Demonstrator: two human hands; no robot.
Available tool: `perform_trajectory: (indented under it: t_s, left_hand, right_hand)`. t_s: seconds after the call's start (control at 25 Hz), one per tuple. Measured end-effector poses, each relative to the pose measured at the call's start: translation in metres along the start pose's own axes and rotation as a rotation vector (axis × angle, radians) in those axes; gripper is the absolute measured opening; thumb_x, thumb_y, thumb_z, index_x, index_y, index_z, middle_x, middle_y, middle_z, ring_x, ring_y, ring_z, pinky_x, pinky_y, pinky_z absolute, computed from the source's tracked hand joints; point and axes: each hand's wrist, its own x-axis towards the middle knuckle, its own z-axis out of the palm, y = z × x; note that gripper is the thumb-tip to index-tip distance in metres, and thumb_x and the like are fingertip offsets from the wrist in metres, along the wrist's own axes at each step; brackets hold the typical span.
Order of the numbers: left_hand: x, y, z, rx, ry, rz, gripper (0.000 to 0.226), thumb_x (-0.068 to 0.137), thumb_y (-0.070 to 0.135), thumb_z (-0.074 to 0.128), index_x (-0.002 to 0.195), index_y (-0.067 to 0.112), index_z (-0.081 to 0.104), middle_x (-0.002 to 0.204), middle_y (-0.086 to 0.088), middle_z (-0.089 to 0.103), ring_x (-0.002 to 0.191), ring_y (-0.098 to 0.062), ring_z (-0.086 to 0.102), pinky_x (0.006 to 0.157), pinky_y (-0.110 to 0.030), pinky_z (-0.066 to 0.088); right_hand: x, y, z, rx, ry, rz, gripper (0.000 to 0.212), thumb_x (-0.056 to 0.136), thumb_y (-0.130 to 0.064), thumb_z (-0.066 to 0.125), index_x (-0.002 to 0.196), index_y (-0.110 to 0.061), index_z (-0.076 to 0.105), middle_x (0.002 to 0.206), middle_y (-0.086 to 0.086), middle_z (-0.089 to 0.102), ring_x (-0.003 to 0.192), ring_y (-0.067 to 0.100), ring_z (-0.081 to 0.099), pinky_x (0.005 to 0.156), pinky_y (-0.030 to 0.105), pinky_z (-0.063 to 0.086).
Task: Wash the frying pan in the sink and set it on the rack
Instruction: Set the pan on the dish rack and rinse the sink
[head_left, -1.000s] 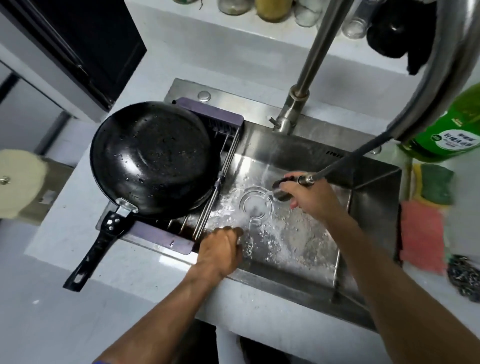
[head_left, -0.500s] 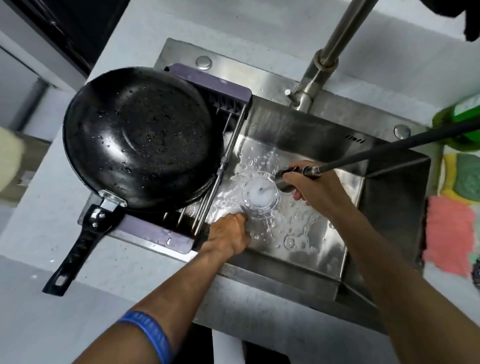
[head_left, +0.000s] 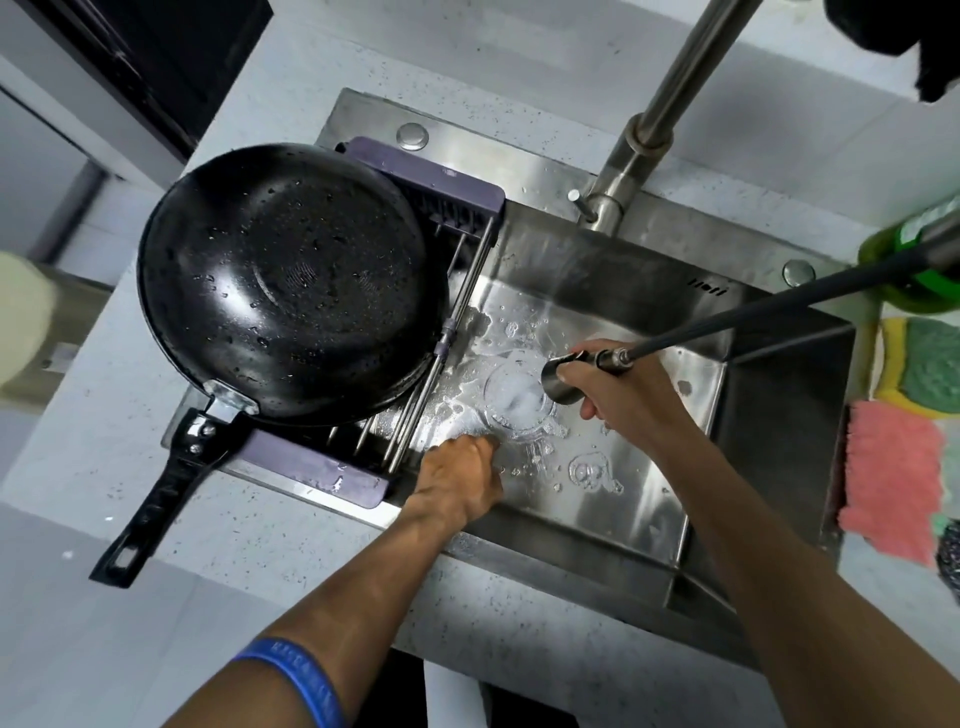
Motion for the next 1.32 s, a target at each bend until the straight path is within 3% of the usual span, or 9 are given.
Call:
perform_trajectory:
  t_s: [0.2,0.36,0.44,0.52,0.64,0.8,0.92,1.08,1.32]
  left_hand:
    - [-0.001,-0.001,0.001,0.062,-0.036,0.008,0.027,0.091,0.033,0.056,0.114,0.019,0.061,0.1,-0.002,0.068,0.082,-0.017,0.062,0.071,-0.027,0.046]
    - [-0.021,-0.009,-0.004,0.104,0.016,0.084,0.03,0.095,0.041,0.044,0.111,0.024,0.062,0.095,0.002,0.068,0.076,-0.014,0.059,0.068,-0.026,0.044]
    - [-0.044,-0.023,-0.006,0.174,0.079,0.172,0.041,0.097,0.047,0.032,0.121,0.026,0.059,0.107,0.001,0.065,0.094,-0.017,0.059,0.086,-0.033,0.044]
    - [-0.073,-0.037,-0.003,0.264,0.159,0.233,0.055,0.098,0.053,0.023,0.141,0.026,0.044,0.136,-0.006,0.052,0.124,-0.025,0.045,0.106,-0.044,0.031]
    - [-0.106,-0.051,-0.001,0.267,0.277,0.162,0.072,0.094,0.067,0.025,0.153,0.026,0.023,0.159,-0.014,0.02,0.147,-0.034,0.016,0.114,-0.06,0.013]
    - [-0.117,-0.06,0.0,0.238,0.282,-0.01,0.083,0.09,0.072,0.028,0.155,0.023,0.013,0.162,-0.012,0.006,0.149,-0.031,0.001,0.117,-0.057,0.008]
    - [-0.116,-0.062,0.003,0.229,0.288,-0.111,0.081,0.092,0.07,0.019,0.155,0.02,0.01,0.163,-0.008,0.003,0.15,-0.023,-0.006,0.119,-0.052,0.004]
    - [-0.114,-0.061,0.007,0.191,0.312,-0.123,0.079,0.094,0.067,0.02,0.155,0.017,0.012,0.163,-0.007,0.004,0.15,-0.021,-0.006,0.119,-0.05,0.004]
    - [-0.113,-0.061,0.008,0.206,0.309,-0.118,0.079,0.094,0.067,0.02,0.155,0.017,0.012,0.163,-0.007,0.004,0.15,-0.021,-0.006,0.119,-0.05,0.001]
  right_hand:
    - [-0.001,-0.002,0.001,0.04,0.007,-0.008,0.015,0.074,-0.037,0.068,0.088,-0.033,0.071,0.057,-0.008,0.068,0.053,0.008,0.063,0.056,0.031,0.049]
    - [-0.001,-0.001,0.002,0.038,0.012,-0.019,0.015,0.074,-0.039,0.066,0.089,-0.039,0.068,0.057,-0.001,0.068,0.052,0.009,0.062,0.055,0.032,0.05]
    - [-0.002,0.0,0.001,0.031,-0.004,-0.005,0.015,0.075,-0.04,0.065,0.088,-0.035,0.069,0.059,0.001,0.069,0.052,0.01,0.063,0.054,0.031,0.049]
    - [-0.005,0.001,-0.001,0.043,-0.007,0.016,0.014,0.077,-0.038,0.066,0.086,-0.028,0.071,0.06,-0.003,0.07,0.053,0.009,0.063,0.05,0.025,0.047]
    - [-0.012,-0.004,0.002,0.074,-0.035,0.012,0.006,0.083,-0.026,0.068,0.086,-0.025,0.073,0.063,-0.007,0.072,0.052,0.004,0.064,0.047,0.014,0.045]
    - [-0.015,-0.011,0.001,0.05,-0.029,0.001,0.009,0.087,-0.021,0.066,0.08,-0.022,0.071,0.059,-0.012,0.069,0.049,-0.001,0.062,0.042,0.012,0.041]
    - [-0.013,-0.012,0.001,0.003,-0.023,0.018,0.009,0.087,-0.027,0.066,0.085,-0.022,0.073,0.068,-0.004,0.074,0.052,0.004,0.065,0.047,0.016,0.043]
    - [-0.011,-0.012,0.002,-0.015,0.001,0.045,0.009,0.079,-0.039,0.066,0.08,-0.034,0.074,0.064,-0.008,0.073,0.054,0.007,0.067,0.068,0.035,0.051]
    - [-0.013,-0.013,0.005,0.029,0.003,0.036,0.007,0.077,-0.041,0.066,0.081,-0.041,0.072,0.069,-0.008,0.075,0.062,0.012,0.07,0.071,0.038,0.053]
